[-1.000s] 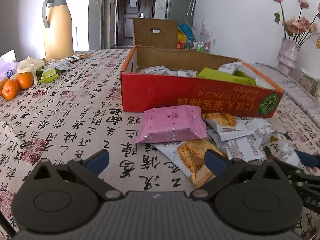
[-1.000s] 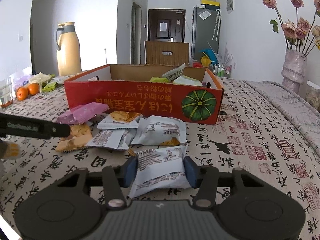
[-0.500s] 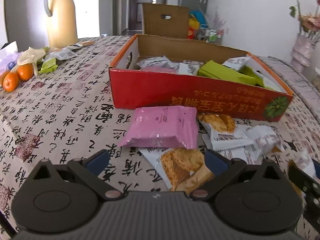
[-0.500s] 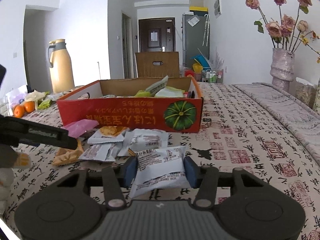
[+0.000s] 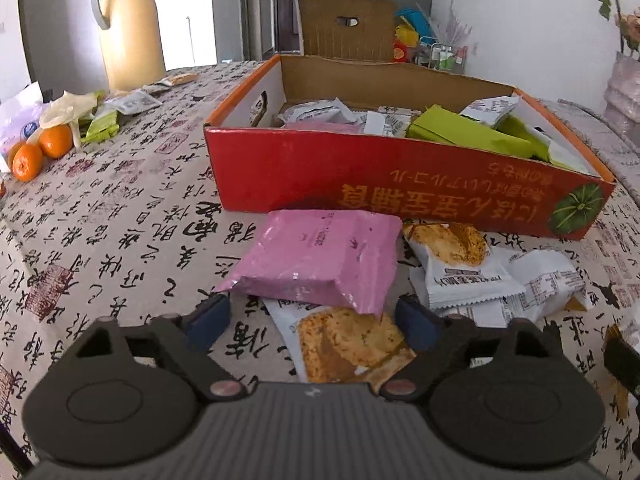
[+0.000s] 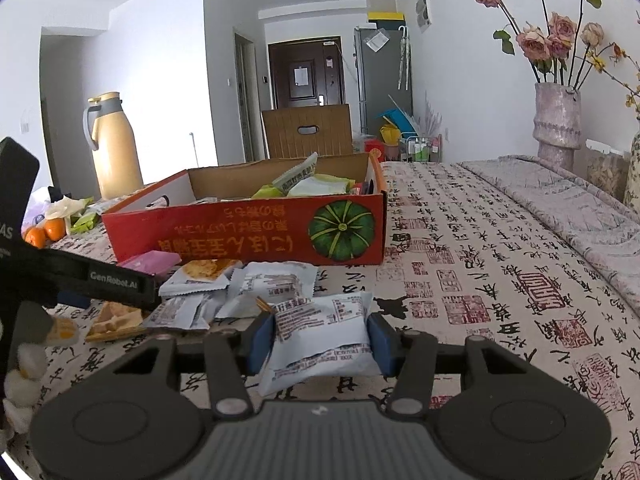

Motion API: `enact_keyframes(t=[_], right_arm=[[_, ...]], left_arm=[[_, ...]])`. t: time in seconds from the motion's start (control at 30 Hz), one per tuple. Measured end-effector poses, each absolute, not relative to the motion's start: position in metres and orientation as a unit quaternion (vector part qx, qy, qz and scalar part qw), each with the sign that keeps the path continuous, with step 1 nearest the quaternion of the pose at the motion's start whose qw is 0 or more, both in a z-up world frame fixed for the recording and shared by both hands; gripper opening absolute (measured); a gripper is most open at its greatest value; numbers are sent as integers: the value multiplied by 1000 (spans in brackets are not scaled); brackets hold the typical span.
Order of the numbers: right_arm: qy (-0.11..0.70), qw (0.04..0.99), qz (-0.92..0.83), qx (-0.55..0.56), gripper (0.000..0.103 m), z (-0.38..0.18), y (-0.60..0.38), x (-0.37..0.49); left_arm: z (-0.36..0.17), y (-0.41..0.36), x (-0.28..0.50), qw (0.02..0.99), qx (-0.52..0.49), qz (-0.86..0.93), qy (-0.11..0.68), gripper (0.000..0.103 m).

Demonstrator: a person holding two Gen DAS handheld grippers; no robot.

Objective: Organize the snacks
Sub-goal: 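Grasp the biscuit packet with the left gripper while the right gripper holds the sachet, then carry both held snacks into the box and open both grippers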

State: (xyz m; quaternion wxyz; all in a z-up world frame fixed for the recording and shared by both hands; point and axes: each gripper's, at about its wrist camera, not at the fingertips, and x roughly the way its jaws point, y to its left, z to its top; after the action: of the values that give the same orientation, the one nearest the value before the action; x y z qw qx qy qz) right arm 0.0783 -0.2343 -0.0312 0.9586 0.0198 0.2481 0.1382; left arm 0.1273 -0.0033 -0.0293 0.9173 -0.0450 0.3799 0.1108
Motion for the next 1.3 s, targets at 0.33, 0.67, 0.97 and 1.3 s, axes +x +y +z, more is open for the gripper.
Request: enact_keyframes(t=[0.33,0.67,0.97,1.3], right_arm=[[248,958,140,22,51,-32,-236,76],[245,960,138,17,51,-29,-232,72],[236,962,139,11,51,-22,-228,68],[212,967,145,1,51,-4,-216,69]], left_arm=[[-28,-4,106,934,-11,64,351,41],[-23,3,90,939,-12,47,341,40],[9,3,66,958,-15,22,286,40],[33,0,68,969,-13,11,246,40]])
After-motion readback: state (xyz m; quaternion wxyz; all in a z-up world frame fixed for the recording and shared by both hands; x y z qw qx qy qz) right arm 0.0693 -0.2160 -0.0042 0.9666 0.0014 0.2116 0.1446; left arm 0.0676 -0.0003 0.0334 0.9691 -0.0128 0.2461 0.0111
